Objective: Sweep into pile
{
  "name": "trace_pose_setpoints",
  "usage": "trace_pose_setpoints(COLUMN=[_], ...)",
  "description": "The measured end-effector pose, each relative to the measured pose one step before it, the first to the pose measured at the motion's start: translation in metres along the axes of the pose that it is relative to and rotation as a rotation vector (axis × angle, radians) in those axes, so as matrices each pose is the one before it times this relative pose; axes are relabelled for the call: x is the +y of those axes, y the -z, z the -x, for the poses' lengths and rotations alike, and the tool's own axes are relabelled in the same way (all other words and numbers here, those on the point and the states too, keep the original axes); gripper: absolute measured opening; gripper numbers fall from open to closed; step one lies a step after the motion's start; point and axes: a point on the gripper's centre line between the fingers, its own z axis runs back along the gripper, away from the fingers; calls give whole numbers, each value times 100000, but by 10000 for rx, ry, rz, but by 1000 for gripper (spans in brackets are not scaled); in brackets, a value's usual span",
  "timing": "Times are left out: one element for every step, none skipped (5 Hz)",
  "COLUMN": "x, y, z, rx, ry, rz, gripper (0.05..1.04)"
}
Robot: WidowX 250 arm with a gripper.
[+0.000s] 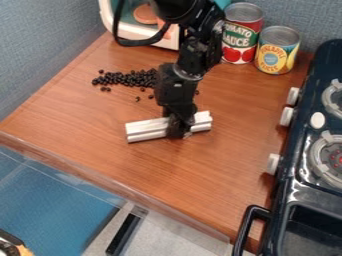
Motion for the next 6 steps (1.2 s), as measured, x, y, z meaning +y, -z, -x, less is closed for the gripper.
trace_pose_setpoints(x=[-2004, -1636, -1422, -1148, -777, -762], y=[298, 368, 162, 241, 97, 164], z=[251, 151, -48, -59, 28, -85], rx=[-51, -41, -78, -14, -10, -23], ry=[-375, -188, -48, -32, -16, -100], rz=[351, 293, 334, 340, 219, 118], gripper=[386, 386, 386, 386, 386, 386])
